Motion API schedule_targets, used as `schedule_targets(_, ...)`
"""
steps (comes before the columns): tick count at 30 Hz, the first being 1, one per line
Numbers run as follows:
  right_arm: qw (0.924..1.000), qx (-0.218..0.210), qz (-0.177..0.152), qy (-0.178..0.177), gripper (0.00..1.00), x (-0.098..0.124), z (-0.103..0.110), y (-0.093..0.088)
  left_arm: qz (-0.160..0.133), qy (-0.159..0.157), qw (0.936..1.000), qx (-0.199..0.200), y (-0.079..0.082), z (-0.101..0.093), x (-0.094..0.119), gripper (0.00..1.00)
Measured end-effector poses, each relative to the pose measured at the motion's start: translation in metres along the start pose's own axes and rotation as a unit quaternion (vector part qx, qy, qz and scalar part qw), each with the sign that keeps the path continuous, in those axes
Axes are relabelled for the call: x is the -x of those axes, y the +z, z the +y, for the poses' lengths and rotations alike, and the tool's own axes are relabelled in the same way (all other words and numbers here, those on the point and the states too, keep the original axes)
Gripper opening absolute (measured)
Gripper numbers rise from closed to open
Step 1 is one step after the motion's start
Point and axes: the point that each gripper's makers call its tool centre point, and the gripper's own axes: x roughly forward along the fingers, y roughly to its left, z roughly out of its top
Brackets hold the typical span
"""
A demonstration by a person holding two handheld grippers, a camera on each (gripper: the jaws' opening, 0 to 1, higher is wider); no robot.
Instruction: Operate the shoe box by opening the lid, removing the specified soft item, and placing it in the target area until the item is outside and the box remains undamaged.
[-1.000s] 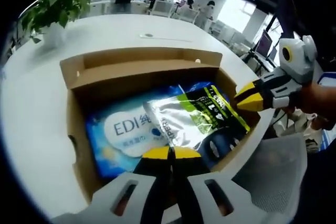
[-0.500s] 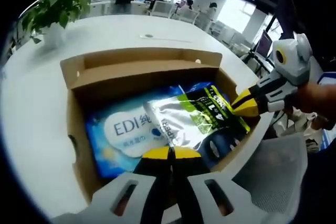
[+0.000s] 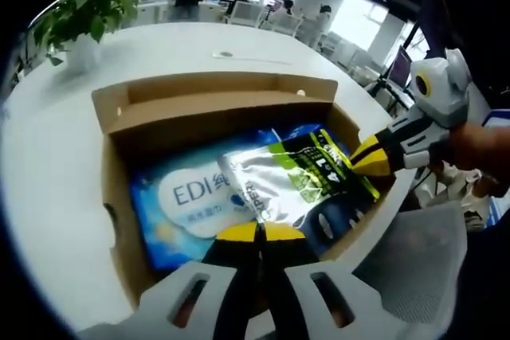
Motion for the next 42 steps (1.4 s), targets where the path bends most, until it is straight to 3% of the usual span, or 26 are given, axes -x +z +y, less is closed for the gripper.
schedule_targets(10,0.9982,-0.045,-0.035,0.019,0.03,0.003,-0.001,0.005,0.001,0.001,1.0000,0.002,-0.002,0.003,0.000,0.00)
schedule_targets(12,0.9985,-0.043,-0.031,0.014,0.02,0.000,0.000,0.002,0.001,0.001,1.0000,0.002,-0.001,0.003,-0.001,0.00)
schedule_targets(15,0.9999,-0.006,-0.004,-0.011,0.03,-0.006,-0.001,-0.001,0.002,0.001,1.0000,0.000,-0.001,0.003,-0.001,0.00)
schedule_targets(21,0.9998,0.004,0.006,-0.019,0.06,-0.010,-0.001,-0.001,0.003,0.001,1.0000,0.000,-0.002,0.003,-0.001,0.00)
schedule_targets(30,0.9985,-0.053,-0.006,0.009,0.12,-0.011,0.002,0.002,0.003,0.002,1.0000,0.001,-0.003,0.005,-0.001,0.00)
schedule_targets(35,0.9962,-0.082,-0.014,0.025,0.11,-0.012,0.004,0.002,0.004,0.001,1.0000,-0.001,-0.003,0.005,-0.001,0.00)
schedule_targets(42,0.9971,-0.068,-0.024,0.024,0.08,-0.009,0.004,0.003,0.004,0.003,1.0000,-0.001,-0.003,0.006,-0.002,0.00)
